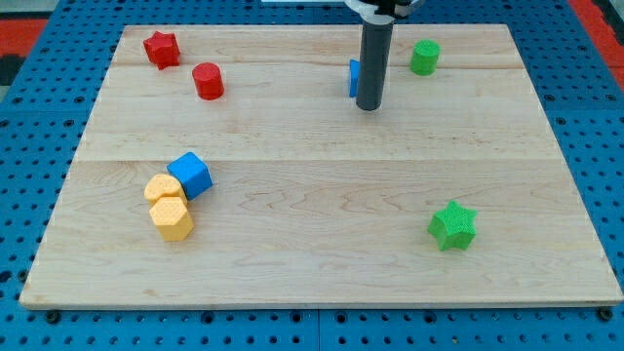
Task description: Separate the heart yellow blocks
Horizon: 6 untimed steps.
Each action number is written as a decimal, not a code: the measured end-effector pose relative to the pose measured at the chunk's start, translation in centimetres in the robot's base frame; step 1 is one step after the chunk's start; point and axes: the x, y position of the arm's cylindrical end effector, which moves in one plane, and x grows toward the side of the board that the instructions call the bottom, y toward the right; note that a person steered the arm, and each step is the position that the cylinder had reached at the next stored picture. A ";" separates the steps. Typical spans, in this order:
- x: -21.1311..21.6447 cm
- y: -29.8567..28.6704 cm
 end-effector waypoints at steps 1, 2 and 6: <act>1.5 -0.2; 8.9 -3.6; 16.6 -10.5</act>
